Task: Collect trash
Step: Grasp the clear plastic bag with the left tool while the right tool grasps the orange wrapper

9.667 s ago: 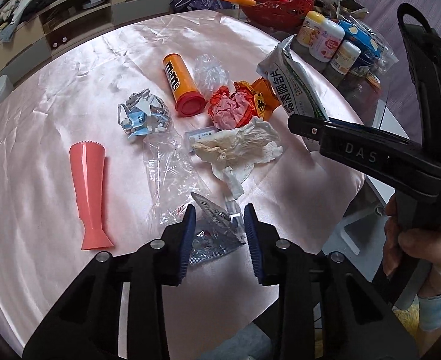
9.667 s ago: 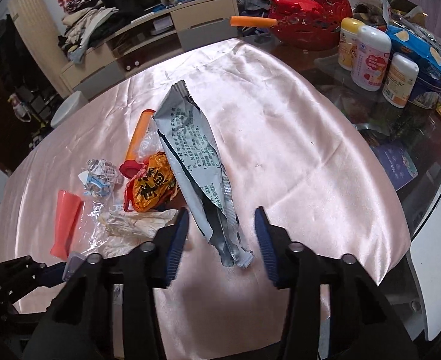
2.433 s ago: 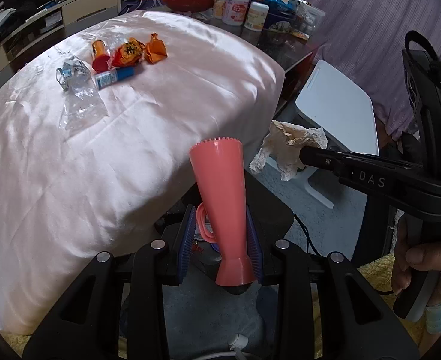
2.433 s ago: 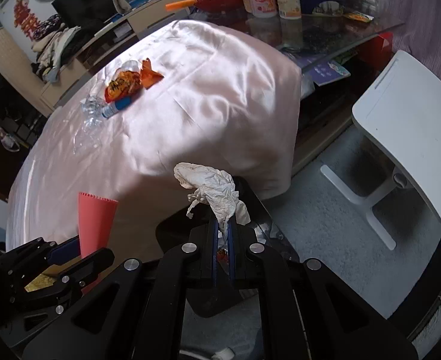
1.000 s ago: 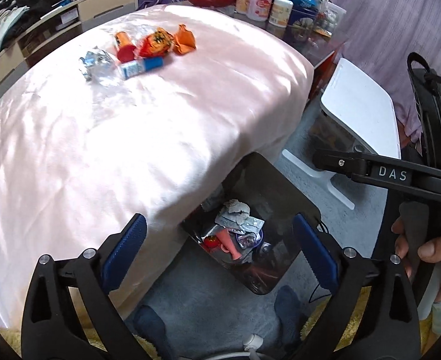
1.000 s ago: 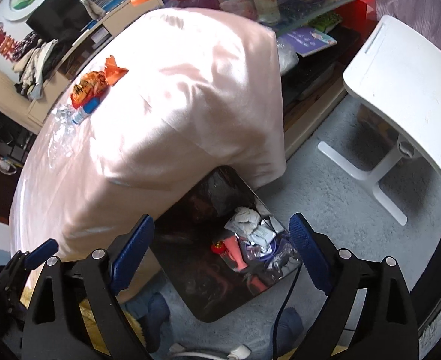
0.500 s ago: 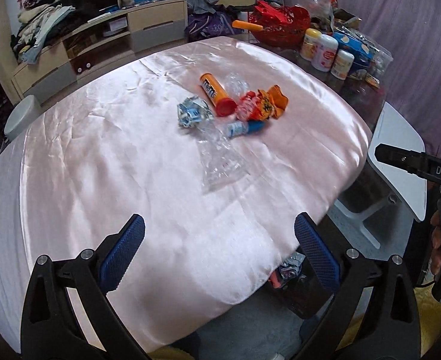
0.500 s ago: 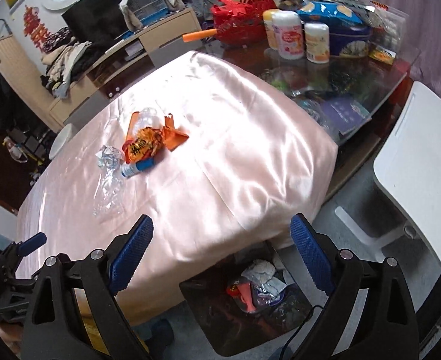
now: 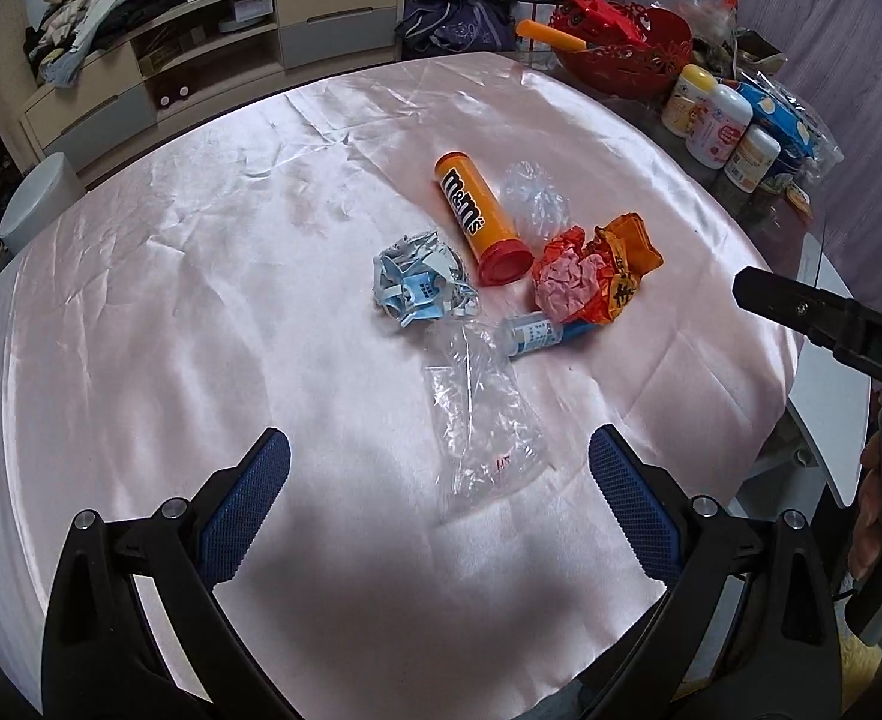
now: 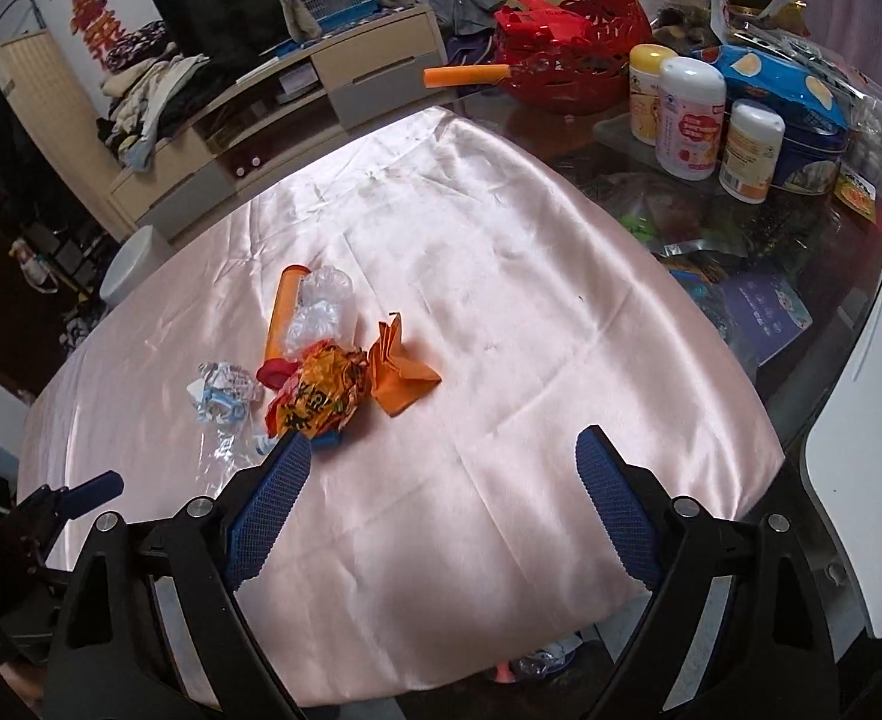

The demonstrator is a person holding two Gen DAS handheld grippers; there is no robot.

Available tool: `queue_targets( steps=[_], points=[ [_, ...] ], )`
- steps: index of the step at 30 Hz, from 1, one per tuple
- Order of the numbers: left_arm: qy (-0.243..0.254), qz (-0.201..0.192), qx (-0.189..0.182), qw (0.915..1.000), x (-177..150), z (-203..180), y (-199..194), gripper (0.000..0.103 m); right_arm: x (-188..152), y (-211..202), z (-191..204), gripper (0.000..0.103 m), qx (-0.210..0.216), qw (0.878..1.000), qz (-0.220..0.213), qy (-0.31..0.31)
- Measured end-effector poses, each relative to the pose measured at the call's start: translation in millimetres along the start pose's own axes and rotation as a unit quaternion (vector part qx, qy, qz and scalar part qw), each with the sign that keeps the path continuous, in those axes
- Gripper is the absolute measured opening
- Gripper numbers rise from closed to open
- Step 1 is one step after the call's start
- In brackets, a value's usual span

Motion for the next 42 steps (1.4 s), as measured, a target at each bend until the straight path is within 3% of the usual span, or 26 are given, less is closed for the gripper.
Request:
queue_targets(
  steps=[2,6,8,11,14,19,24,26,32,42],
  points=[
    [-0.003,0.007,0.0,1.0,3.4,-0.3,9.1,0.093,6.1,8.8,-0.5,0.08,0.012,1.0,-0.003,0.008],
    [0.002,0.016,-0.004,0.9999,8.3,-1.5,21.7,0.08,14.2,26.7,4.9,0.056,0.03,1.0,0.002,0.002],
    [0.005,0.023,-0.005,0.9997,9.5,-2.1,26.8,0.069,17.0,35.0,8.9,0.053,0.038,0.999,0.008,-0.005],
    [0.004,0.035,-0.007,0.9994,8.7,-2.3,34.8,0.062,20.6,45.0,13.0,0.053,0.044,0.999,0.008,-0.004],
    [0.007,0.045,-0.009,0.9989,6.7,-3.7,42.2,0.056,23.1,56.8,15.8,0.052,0.047,0.999,0.012,-0.005],
    [0.008,0.056,-0.013,0.9983,4.5,-6.4,51.1,0.052,22.0,75.5,15.8,0.041,0.036,0.999,0.028,-0.012],
    [0.009,0.055,-0.015,0.9983,4.3,-7.2,53.2,0.047,14.7,80.5,14.7,0.022,0.039,0.998,0.037,-0.014],
    [0.011,0.053,-0.02,0.9983,4.7,-8.7,52.0,0.035,15.4,75.8,16.3,0.012,0.036,0.999,0.032,-0.021],
    [0.021,0.048,-0.035,0.998,4.1,-19.5,43.4,0.028,18.6,51.7,11.9,0.011,0.035,0.999,0.019,-0.02],
    [0.047,0.005,-0.081,0.9956,0.2,-53.5,-5.8,0.027,17.6,-21.6,-13.6,0.011,0.0,1.0,-0.015,-0.02]
  ],
)
Point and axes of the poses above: each gripper's, at about its wrist camera, not at the fingertips, and y roughly the way its jaws point, z to its left, x to its top, the point moved 3 cm from there along y, roughly the way its jaws point, and after that the axes turned 10 degrees about -z, right-handed, at the moved point
